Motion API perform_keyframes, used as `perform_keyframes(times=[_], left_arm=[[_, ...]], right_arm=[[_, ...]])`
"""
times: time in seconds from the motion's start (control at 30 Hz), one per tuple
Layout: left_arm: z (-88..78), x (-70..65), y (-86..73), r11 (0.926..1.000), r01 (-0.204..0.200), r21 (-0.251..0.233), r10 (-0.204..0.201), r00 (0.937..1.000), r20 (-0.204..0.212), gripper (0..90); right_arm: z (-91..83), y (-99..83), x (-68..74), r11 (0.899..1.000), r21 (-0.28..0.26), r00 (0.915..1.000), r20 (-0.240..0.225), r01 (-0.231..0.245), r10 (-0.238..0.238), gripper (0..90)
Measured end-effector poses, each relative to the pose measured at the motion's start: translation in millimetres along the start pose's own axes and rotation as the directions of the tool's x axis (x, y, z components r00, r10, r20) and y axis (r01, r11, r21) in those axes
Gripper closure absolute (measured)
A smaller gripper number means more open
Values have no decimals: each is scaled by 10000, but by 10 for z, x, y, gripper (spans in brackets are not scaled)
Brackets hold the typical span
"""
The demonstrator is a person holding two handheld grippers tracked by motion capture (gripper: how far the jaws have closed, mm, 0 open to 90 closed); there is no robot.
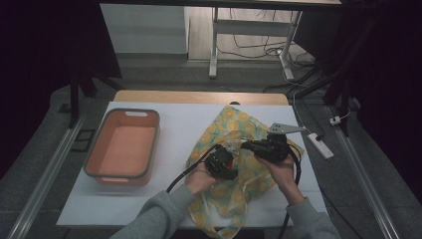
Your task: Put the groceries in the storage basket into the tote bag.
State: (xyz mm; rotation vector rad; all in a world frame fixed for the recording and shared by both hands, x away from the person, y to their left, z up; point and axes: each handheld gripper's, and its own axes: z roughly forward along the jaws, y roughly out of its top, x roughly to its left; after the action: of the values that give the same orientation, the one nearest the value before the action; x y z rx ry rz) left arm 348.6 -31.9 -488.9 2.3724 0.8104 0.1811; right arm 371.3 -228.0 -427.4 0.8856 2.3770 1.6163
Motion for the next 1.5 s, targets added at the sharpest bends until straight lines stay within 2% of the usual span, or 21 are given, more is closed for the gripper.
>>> perform_keyframes(times=[0.03, 0.1, 0.2, 0.37, 0.5, 0.6, 0.7, 0.8, 0.9, 1.07, 1.23, 1.3, 1.5], left_arm=[[-47, -11, -12, 9998, -190, 82, 191, 9998, -102, 352], [-166, -15, -48, 9993, -353, -74, 351, 9990, -287, 354], [-365, 16, -96, 9974, -248, -671, 217, 9987, -468, 354], [-703, 93, -227, 9893, -267, -1434, 241, 9995, -203, 357], [-943, 193, -407, 9818, -69, -1896, 71, 10000, 4, 356], [-1071, 259, -562, 9806, 70, -1958, -116, 9997, -225, 352], [-1165, 328, -720, 9790, 258, -2022, -311, 9993, -229, 350], [-1209, 402, -855, 9786, 471, -2001, -510, 9986, -148, 349], [-1217, 468, -935, 9814, 513, -1852, -556, 9983, -181, 344], [-1225, 567, -1034, 9837, 566, -1707, -615, 9978, -233, 332], [-1250, 677, -1071, 9799, 804, -1824, -853, 9962, -193, 334], [-1243, 686, -1067, 9796, 837, -1829, -871, 9961, -105, 334], [-1198, 684, -1057, 9847, 717, -1587, -748, 9971, -141, 317]], right_arm=[[2, -6, -8, 10000, 11, 10000, -7, -28, 28, 890], [4, -15, -23, 10000, 59, 10000, 41, -58, 58, 890], [11, -25, -39, 9999, 104, 9999, 64, -84, 84, 890], [24, -43, -45, 9997, 192, 9999, 67, -149, 148, 890], [23, -59, -47, 9995, 266, 9998, 72, -163, 161, 890], [38, -76, -31, 9992, 351, 9998, 17, -194, 194, 890], [55, -95, 8, 9988, 483, 9999, -40, -114, 117, 890], [72, -122, 42, 9982, 591, 9999, -111, -116, 122, 890], [88, -166, 78, 9971, 737, 9997, -157, -193, 205, 890], [107, -267, 226, 9934, 1148, 9993, -380, -17, 61, 889], [114, -354, 300, 9894, 1450, 9990, -449, 54, 11, 887], [109, -385, 315, 9862, 1646, 9994, -325, 189, -137, 887], [56, -497, 295, 9831, 1831, 9998, -166, 81, -52, 879]])
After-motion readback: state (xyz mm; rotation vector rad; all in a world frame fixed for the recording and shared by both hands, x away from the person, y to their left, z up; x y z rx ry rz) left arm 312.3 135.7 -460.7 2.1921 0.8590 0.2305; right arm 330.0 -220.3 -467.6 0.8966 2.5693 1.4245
